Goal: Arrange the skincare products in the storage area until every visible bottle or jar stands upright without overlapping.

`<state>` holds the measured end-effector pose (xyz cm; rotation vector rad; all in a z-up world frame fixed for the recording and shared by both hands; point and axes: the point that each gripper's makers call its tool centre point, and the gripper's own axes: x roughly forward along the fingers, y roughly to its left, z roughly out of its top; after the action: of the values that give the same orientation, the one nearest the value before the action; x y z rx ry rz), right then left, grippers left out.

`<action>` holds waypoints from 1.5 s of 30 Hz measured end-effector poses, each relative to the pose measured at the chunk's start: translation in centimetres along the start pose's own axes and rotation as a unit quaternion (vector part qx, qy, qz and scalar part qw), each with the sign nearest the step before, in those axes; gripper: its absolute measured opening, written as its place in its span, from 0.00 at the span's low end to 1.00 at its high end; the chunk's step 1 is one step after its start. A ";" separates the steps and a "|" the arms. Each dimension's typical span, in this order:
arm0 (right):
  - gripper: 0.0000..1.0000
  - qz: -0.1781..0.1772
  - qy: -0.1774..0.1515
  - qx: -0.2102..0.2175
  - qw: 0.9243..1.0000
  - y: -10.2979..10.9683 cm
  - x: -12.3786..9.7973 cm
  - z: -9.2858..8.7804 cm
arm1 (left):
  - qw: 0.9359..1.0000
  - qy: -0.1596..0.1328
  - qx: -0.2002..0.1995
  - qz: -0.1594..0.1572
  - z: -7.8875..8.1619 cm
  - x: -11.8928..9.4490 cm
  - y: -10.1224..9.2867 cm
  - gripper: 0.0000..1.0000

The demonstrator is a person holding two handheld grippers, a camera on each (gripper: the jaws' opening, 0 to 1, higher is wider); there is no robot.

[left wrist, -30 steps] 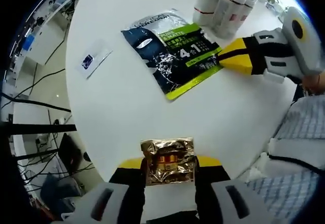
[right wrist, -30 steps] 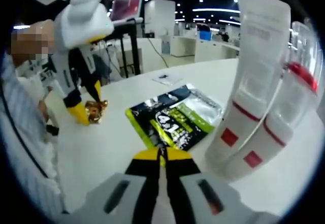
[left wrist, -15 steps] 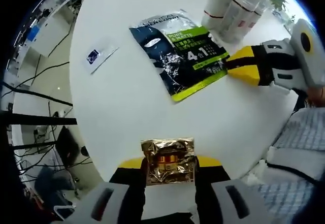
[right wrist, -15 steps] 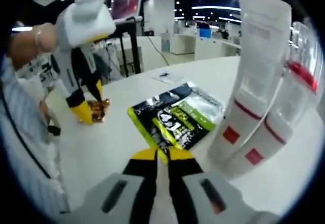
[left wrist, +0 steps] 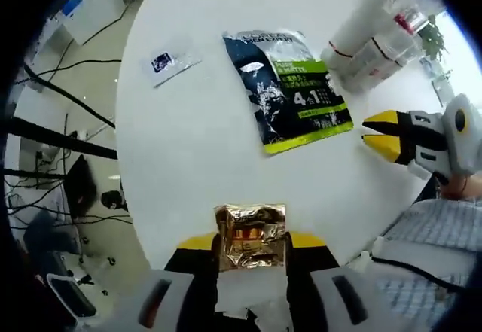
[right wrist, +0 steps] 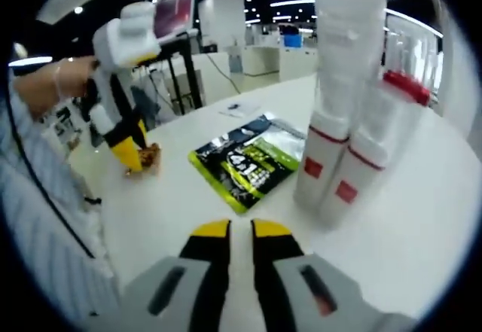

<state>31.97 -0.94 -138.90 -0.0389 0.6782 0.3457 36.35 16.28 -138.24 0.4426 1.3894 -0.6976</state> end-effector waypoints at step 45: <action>0.09 -0.073 0.004 0.011 0.997 -1.9 -4.4 -4.6 | 0.991 -0.049 -0.124 -0.011 7.5 1.6 1.6 0.32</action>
<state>26.61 -4.78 -139.86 -0.0690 0.6822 0.1981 43.01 12.14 -138.91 0.1950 1.3690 -0.5472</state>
